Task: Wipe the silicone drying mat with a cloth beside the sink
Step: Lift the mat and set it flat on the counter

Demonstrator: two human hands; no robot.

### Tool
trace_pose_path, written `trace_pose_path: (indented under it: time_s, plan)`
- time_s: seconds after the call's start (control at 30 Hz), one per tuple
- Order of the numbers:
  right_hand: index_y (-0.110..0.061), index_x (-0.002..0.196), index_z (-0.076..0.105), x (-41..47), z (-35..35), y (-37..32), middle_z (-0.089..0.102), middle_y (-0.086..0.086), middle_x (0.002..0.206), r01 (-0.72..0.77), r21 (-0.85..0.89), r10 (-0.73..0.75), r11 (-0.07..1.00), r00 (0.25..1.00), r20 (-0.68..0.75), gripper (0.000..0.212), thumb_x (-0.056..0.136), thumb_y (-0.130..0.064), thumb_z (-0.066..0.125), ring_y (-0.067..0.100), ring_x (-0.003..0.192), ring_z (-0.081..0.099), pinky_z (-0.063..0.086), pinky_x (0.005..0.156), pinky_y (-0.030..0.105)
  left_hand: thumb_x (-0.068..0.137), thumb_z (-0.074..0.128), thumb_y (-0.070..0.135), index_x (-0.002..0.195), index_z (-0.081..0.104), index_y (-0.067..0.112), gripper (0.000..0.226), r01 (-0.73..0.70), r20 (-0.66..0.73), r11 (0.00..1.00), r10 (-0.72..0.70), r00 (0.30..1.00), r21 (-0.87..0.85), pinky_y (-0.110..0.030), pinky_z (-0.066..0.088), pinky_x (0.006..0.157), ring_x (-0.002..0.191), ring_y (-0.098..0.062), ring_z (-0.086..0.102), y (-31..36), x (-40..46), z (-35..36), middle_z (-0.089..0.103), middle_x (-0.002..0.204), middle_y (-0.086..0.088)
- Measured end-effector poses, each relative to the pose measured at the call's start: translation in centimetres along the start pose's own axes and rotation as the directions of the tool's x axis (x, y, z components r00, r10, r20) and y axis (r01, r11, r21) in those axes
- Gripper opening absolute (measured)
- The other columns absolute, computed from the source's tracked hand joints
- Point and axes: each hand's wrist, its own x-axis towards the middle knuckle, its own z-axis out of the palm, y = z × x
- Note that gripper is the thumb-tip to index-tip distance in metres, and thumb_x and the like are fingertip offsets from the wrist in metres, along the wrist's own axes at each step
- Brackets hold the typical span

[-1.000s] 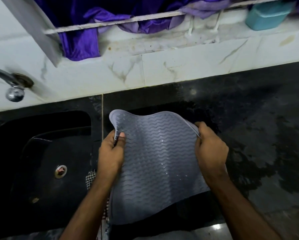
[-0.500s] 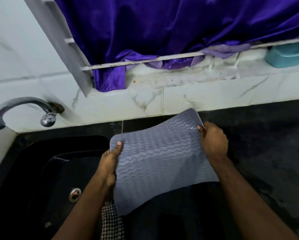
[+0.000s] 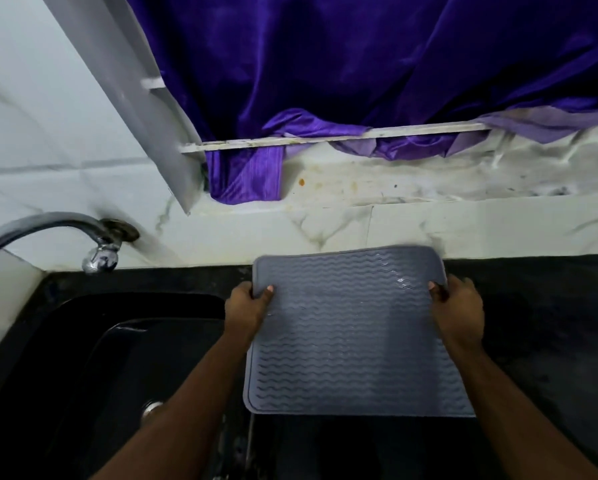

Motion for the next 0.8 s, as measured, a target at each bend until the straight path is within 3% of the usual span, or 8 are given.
trace_pose_path:
  time_s: [0.1, 0.3, 0.43, 0.6, 0.73, 0.8]
  plan:
    - [-0.005, 0.099, 0.061, 0.3, 0.9, 1.4, 0.059, 0.025, 0.107, -0.005, 0.018, 0.005, 1.000, 1.000, -0.003, 0.024, 0.097, -0.029, 0.056, 0.045, 0.090, 0.061, 0.046, 0.068, 0.042, 0.096, 0.069, 0.033, 0.106, 0.062, 0.008, 0.028, -0.057, 0.005, 0.987, 0.057, 0.998, 0.147, -0.030, 0.047, 0.074, 0.091, -0.022, 0.063, -1.5, 0.0, 0.8, 0.067, 0.098, -0.006]
    - [-0.012, 0.096, 0.050, -0.3, 0.9, 2.1, 0.052, 0.015, 0.100, 0.067, 0.012, -0.066, 0.998, 0.993, -0.098, 0.021, 0.101, -0.030, 0.041, 0.038, 0.084, 0.057, 0.039, 0.063, 0.038, 0.100, 0.063, 0.026, 0.110, 0.054, 0.010, 0.020, -0.082, 0.018, 0.980, 0.081, 0.997, 0.181, -0.044, 0.057, 0.082, 0.094, -0.029, 0.066, -2.1, -0.3, 2.4, 0.067, 0.104, -0.011]
    - [-0.012, 0.092, 0.047, 0.2, 1.1, 2.6, 0.050, 0.017, 0.098, 0.071, 0.013, -0.069, 0.997, 0.990, -0.121, 0.027, 0.093, -0.034, 0.034, 0.040, 0.085, 0.055, 0.036, 0.062, 0.037, 0.099, 0.063, 0.022, 0.114, 0.055, 0.009, 0.021, -0.084, 0.013, 0.984, 0.083, 0.996, 0.156, -0.039, 0.054, 0.083, 0.100, -0.030, 0.066, -2.0, -0.5, 3.0, 0.068, 0.109, -0.012]
    - [-0.010, 0.093, 0.048, 0.3, 1.4, 2.9, 0.050, 0.019, 0.101, 0.023, -0.021, -0.025, 1.000, 0.995, -0.099, 0.014, 0.099, -0.022, 0.044, 0.042, 0.088, 0.056, 0.037, 0.063, 0.039, 0.099, 0.063, 0.023, 0.119, 0.053, 0.009, 0.026, -0.057, -0.011, 0.978, 0.061, 0.998, 0.200, -0.048, 0.054, 0.087, 0.106, -0.036, 0.064, -1.9, -0.4, 3.6, 0.066, 0.117, -0.016]
    - [-0.006, 0.095, 0.051, 0.3, 2.1, 3.6, 0.052, 0.020, 0.097, 0.082, 0.009, -0.081, 0.997, 0.989, -0.125, 0.020, 0.097, -0.023, 0.040, 0.040, 0.086, 0.054, 0.043, 0.066, 0.042, 0.100, 0.058, 0.023, 0.144, 0.041, 0.007, 0.049, -0.123, -0.073, 0.906, 0.167, 0.983, 0.405, -0.052, 0.047, 0.099, 0.122, -0.039, 0.051, -2.3, -0.7, 4.9, 0.050, 0.134, -0.019]
    - [-0.001, 0.100, 0.053, 0.1, 2.6, 3.4, 0.052, 0.025, 0.099, 0.106, -0.022, -0.108, 0.994, 0.983, -0.152, 0.030, 0.094, -0.025, 0.036, 0.042, 0.087, 0.053, 0.044, 0.068, 0.046, 0.102, 0.055, 0.025, 0.153, 0.033, 0.000, 0.060, -0.142, -0.083, 0.846, 0.214, 0.973, 0.514, -0.053, 0.044, 0.099, 0.120, -0.044, 0.048, -2.8, -0.7, 5.4, 0.045, 0.134, -0.026]
